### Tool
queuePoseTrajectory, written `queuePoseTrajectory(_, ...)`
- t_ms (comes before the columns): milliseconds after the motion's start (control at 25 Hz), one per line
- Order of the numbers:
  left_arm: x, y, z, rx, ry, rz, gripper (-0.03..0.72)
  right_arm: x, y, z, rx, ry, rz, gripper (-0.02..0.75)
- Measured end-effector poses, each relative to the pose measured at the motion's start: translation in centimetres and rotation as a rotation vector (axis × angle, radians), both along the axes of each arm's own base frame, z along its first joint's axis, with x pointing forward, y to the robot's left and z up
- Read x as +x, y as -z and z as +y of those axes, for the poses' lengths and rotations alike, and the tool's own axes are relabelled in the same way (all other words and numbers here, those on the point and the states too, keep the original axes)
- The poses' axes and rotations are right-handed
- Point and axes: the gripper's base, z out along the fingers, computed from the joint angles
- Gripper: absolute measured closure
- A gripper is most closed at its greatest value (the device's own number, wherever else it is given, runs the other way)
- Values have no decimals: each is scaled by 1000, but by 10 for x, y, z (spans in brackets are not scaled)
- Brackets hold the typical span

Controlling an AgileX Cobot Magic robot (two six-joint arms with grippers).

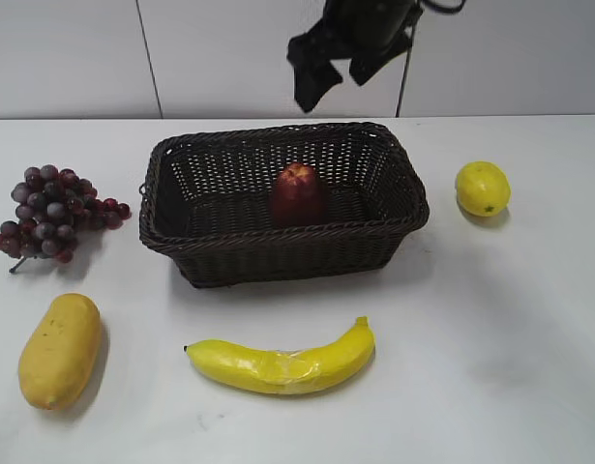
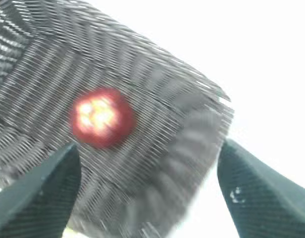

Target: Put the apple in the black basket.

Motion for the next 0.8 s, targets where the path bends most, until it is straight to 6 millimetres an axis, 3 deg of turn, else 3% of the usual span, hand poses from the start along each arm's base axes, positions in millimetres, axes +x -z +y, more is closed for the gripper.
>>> queuePoseTrajectory(120, 0, 0, 0, 0, 0, 0, 454, -12, -35, -19, -43, 43, -44, 96)
queuePoseTrajectory(240, 0, 0, 0, 0, 0, 0, 454, -22, -55, -45, -46, 119, -49, 111)
queuePoseTrajectory(480, 0, 0, 0, 0, 0, 0, 454, -50, -51, -126, -81, 310, 53, 140)
queuePoseTrajectory(600, 0, 0, 0, 0, 0, 0, 454, -85, -39, -156, -69, 399, 62, 146)
queuePoseTrajectory(800, 0, 0, 0, 0, 0, 0, 454, -173, -23, -178, 28, 456, 12, 146)
